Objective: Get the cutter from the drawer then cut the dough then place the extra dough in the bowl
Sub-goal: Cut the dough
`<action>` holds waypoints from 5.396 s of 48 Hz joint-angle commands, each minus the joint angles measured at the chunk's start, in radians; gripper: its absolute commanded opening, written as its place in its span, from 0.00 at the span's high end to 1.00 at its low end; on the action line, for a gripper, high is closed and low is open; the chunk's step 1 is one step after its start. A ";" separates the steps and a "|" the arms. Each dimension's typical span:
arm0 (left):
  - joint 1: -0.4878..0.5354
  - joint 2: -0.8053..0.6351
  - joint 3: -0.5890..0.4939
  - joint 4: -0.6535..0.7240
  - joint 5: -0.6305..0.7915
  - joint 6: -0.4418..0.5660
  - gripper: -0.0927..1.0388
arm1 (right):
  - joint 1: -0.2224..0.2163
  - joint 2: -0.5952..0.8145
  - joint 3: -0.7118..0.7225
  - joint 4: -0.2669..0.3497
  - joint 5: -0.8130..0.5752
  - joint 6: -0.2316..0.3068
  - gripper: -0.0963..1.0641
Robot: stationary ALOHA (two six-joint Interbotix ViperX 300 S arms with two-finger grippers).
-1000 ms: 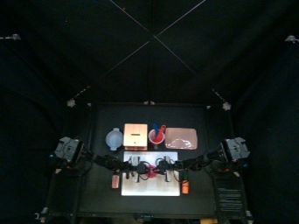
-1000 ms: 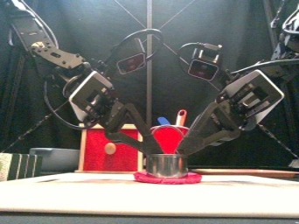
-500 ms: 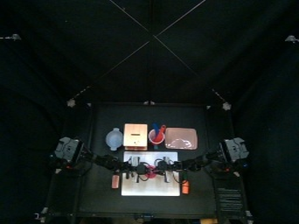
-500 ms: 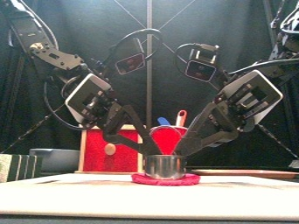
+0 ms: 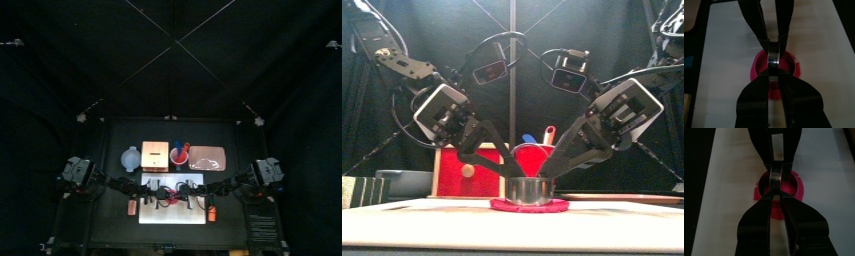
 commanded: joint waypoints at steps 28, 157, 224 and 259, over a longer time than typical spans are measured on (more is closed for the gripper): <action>-0.037 0.104 0.038 -0.006 0.089 -0.005 0.49 | -0.017 0.109 0.023 0.002 0.072 0.008 0.49; -0.026 -0.150 0.034 -0.009 -0.270 0.031 0.28 | -0.032 -0.175 -0.049 -0.155 0.064 0.011 0.21; -0.041 0.040 0.041 -0.117 -0.341 0.029 0.46 | -0.072 -0.117 -0.362 -0.061 0.629 0.018 0.21; -0.051 0.046 0.049 -0.146 -0.331 0.029 0.46 | -0.080 -0.087 -0.400 -0.043 0.676 0.018 0.22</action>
